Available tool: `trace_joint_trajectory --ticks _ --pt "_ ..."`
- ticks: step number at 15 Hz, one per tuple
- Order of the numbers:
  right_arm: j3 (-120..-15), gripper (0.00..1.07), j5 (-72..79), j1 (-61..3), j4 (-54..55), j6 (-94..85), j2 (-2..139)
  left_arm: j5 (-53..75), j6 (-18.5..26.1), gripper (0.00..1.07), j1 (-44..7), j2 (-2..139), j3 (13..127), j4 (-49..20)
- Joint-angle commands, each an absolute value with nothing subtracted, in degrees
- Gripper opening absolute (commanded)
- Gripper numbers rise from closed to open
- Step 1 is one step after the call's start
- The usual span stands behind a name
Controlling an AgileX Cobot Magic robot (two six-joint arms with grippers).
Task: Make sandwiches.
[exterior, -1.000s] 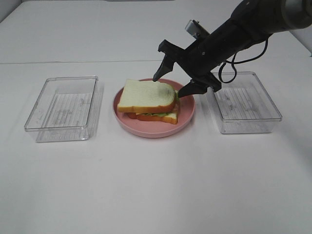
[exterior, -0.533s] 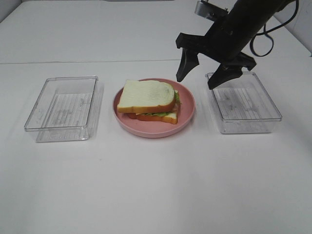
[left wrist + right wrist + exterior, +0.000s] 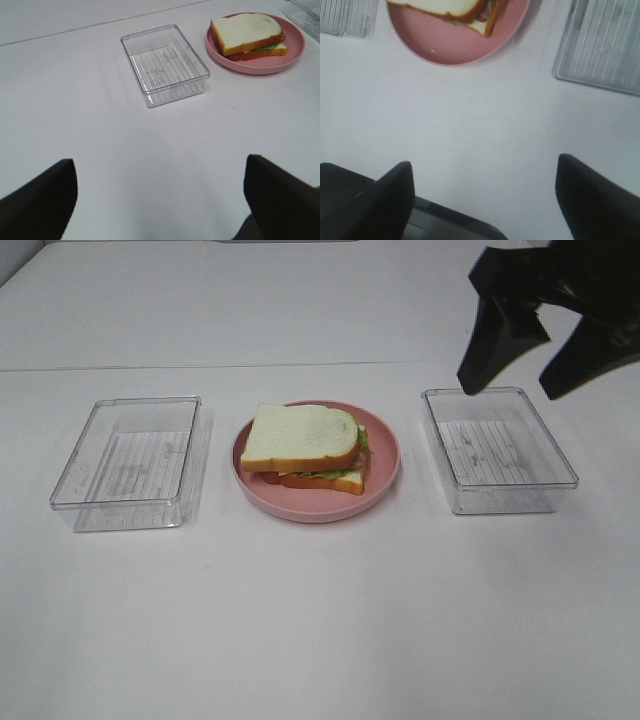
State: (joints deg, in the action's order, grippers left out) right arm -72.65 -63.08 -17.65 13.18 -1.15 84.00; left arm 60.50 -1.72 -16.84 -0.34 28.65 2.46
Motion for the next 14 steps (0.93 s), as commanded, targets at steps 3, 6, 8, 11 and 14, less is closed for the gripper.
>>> trace_joint_trajectory --ticks 3,6,8,11,14 --pt "-51.28 0.74 -63.88 -17.82 10.08 -1.03 64.23 60.05 -1.72 0.86 -17.25 -0.8 28.59 2.18" --pt "-40.97 0.74 -64.4 -17.76 9.34 -1.09 52.14 60.05 -1.72 0.86 -17.25 -0.8 28.59 2.18" --pt "-34.89 0.74 -64.34 -17.76 8.82 -1.55 42.34 60.05 -1.72 0.86 -17.25 -0.8 28.59 2.18" --pt "-30.02 0.74 -62.97 -17.76 5.84 -3.27 26.64 60.05 -1.72 0.86 -17.25 -0.8 28.59 2.12" --pt "-29.34 0.74 -61.48 -17.76 6.88 -6.3 14.5 60.05 -1.55 0.86 -17.25 -0.8 28.59 2.01"
